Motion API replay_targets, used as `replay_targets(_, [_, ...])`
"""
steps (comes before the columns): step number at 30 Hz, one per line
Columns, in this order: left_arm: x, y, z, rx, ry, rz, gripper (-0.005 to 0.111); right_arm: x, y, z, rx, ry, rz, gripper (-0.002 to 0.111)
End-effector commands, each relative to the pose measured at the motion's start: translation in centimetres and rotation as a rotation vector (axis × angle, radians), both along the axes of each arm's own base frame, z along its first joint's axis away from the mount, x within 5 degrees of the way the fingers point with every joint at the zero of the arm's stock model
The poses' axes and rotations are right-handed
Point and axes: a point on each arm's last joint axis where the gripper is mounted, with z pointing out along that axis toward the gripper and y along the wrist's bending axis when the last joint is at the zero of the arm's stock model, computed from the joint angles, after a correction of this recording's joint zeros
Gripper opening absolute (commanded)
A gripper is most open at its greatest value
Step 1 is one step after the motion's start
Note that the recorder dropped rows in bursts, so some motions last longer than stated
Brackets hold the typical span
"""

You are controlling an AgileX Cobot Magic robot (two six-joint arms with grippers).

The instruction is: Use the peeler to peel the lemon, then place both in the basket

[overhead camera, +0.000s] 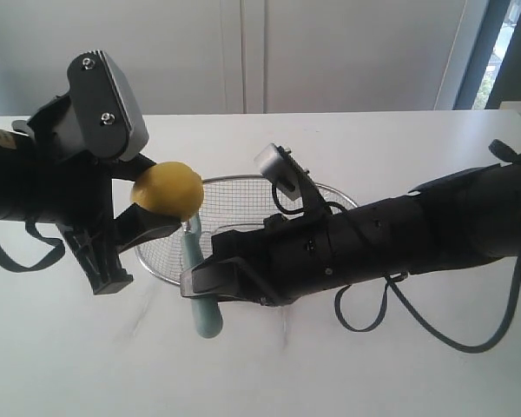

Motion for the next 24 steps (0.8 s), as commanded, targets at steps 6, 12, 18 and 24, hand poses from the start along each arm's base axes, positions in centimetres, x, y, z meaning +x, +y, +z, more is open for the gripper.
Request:
replay_targets(6, [-0.1, 0.1, 0.3, -0.02, 0.003, 0.008, 0.0, 0.3, -0.3, 0.4, 0.026, -0.002, 0.006, 0.0])
replay_targets(12, [-0.1, 0.1, 0.3, -0.02, 0.003, 0.008, 0.0, 0.8, -1.4, 0.7, 0.068, 0.016, 0.012, 0.0])
replay_targets(18, [-0.1, 0.1, 0.3, -0.019, 0.003, 0.008, 0.0, 1.1, -2.1, 0.9, 0.082, 0.02, 0.018, 0.0])
replay_targets(24, [-0.1, 0.1, 0.3, -0.019, 0.003, 0.008, 0.0, 1.6, -3.1, 1.1, 0.108, 0.026, 0.017, 0.0])
